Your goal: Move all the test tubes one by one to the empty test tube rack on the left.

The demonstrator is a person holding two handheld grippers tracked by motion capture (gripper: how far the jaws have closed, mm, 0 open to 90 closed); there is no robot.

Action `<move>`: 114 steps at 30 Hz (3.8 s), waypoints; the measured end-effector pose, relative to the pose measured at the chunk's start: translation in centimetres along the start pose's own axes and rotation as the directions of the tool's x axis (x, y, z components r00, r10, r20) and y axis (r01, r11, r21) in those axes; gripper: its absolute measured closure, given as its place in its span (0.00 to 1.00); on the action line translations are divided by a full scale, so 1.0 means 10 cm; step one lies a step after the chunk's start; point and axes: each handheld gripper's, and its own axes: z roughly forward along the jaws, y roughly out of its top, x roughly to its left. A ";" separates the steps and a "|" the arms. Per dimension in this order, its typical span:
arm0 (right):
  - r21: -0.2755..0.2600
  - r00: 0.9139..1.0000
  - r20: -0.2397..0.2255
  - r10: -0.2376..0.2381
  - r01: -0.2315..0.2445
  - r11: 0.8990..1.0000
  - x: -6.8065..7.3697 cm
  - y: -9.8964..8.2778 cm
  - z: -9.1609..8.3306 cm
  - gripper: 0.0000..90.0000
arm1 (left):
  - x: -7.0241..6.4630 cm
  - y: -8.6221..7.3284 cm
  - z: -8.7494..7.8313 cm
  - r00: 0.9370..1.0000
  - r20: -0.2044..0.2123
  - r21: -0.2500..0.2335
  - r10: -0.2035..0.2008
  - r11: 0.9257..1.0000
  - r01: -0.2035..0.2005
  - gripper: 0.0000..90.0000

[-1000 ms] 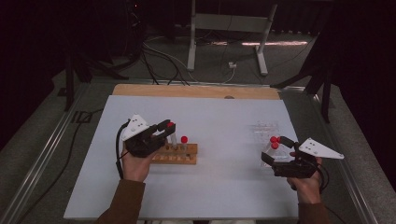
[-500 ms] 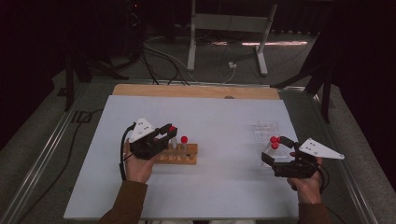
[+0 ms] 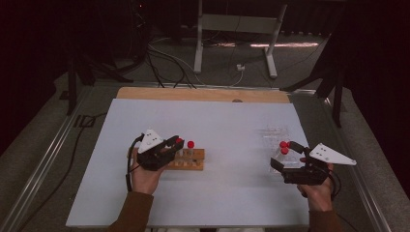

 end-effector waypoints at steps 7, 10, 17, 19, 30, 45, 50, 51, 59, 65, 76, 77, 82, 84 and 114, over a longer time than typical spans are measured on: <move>-0.001 1.000 -0.001 -0.003 0.003 1.000 0.00 0.00 0.00 0.01 | -0.02 -0.04 0.03 1.000 -0.003 0.017 0.010 1.000 -0.010 0.79; -0.001 1.000 -0.004 -0.003 0.003 1.000 0.01 0.00 -0.01 0.01 | -0.03 -0.07 0.04 1.000 -0.006 0.026 0.014 1.000 -0.014 0.79; -0.003 1.000 -0.003 -0.007 0.007 1.000 0.01 0.01 -0.01 0.01 | -0.04 -0.10 0.06 1.000 -0.008 0.038 0.014 0.999 -0.013 0.79; -0.003 1.000 -0.003 -0.006 0.006 1.000 0.01 0.01 -0.01 0.01 | -0.04 -0.10 0.06 1.000 -0.008 0.038 0.015 0.999 -0.015 0.79; -0.018 1.000 0.016 0.010 -0.010 1.000 -0.03 0.02 -0.05 0.00 | 0.00 -0.12 -0.02 0.999 0.025 -0.009 -0.037 0.999 0.037 0.62; -0.002 0.989 0.148 0.023 -0.023 1.000 -0.16 -0.03 -0.09 0.05 | 0.07 -0.05 -0.20 0.992 -0.009 -0.112 -0.127 0.986 0.125 0.09; 0.022 0.982 0.186 0.043 -0.048 0.999 -0.21 -0.12 -0.07 0.10 | 0.07 -0.04 -0.20 0.992 0.008 -0.113 -0.125 0.986 0.125 0.02; 0.028 0.979 0.197 0.046 -0.053 0.998 -0.21 -0.14 -0.07 0.14 | 0.07 -0.04 -0.20 0.992 0.006 -0.114 -0.125 0.986 0.125 0.02; 0.106 0.977 0.209 0.053 -0.076 0.991 -0.26 -0.34 0.03 0.42 | 0.08 -0.03 -0.22 0.992 0.014 -0.123 -0.128 0.984 0.129 0.02; 0.138 0.969 0.242 0.056 -0.092 0.986 -0.32 -0.45 0.13 0.63 | 0.08 -0.03 -0.22 0.991 0.012 -0.126 -0.131 0.983 0.132 0.02; 0.179 0.965 0.260 -0.008 -0.040 0.983 -0.24 -0.48 0.23 0.81 | 0.09 -0.04 -0.22 0.991 0.009 -0.126 -0.136 0.983 0.136 0.02; 0.181 0.967 0.256 -0.009 -0.039 0.983 -0.24 -0.48 0.23 0.82 | 0.09 -0.04 -0.22 0.991 0.009 -0.125 -0.136 0.983 0.136 0.02; 0.169 0.967 0.255 -0.015 -0.030 0.985 -0.23 -0.45 0.20 0.82 | 0.09 -0.04 -0.21 0.991 0.009 -0.118 -0.136 0.984 0.136 0.02; 0.157 0.968 0.252 -0.012 -0.029 0.987 -0.23 -0.42 0.18 0.82 | 0.09 -0.04 -0.21 0.991 0.010 -0.114 -0.132 0.985 0.132 0.02; 0.079 0.988 0.152 -0.040 0.028 0.996 0.03 0.00 0.01 0.83 | -0.10 0.17 -0.25 0.993 0.027 -0.126 -0.113 0.985 0.115 0.02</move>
